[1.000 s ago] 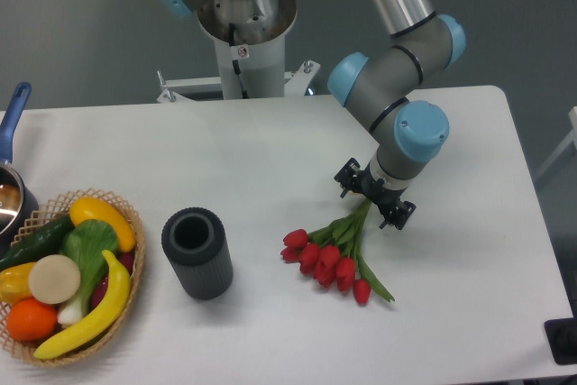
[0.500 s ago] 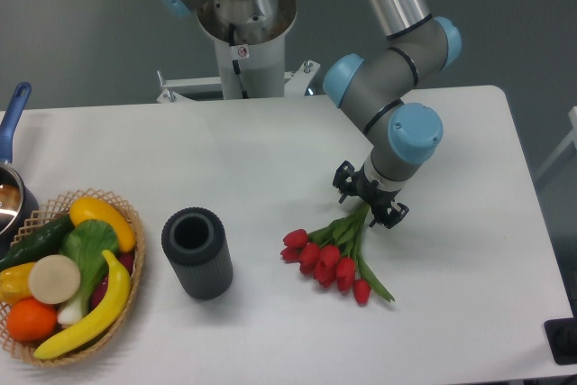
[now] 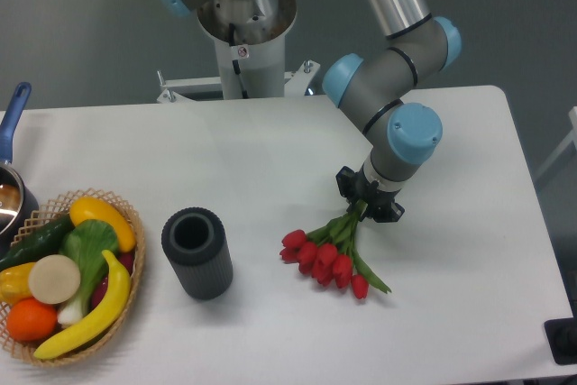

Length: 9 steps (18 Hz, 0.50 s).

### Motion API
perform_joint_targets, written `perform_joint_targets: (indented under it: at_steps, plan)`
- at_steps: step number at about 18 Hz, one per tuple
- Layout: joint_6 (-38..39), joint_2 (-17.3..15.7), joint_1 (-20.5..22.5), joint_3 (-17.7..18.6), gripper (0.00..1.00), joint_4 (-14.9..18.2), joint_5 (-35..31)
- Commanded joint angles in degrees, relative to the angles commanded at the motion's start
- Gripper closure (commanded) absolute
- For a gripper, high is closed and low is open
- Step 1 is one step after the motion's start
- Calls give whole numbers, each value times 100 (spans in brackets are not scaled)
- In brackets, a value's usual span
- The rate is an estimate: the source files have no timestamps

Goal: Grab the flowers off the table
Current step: 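Lower the gripper around the tulip stems and close it, then lift the grasped tulip bundle up off the table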

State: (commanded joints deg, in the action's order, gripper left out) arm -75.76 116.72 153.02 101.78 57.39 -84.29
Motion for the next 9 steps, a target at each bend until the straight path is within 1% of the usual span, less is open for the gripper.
perform_joint_targets:
  at_steps: [1, 2, 7, 9]
  plan:
    - [9, 0, 0, -35, 81, 0, 0]
    - [35, 9, 0, -61, 81, 0, 0]
    - [18, 9, 9, -167, 81, 0, 0]
    - [26, -9, 18, -307, 81, 9, 9]
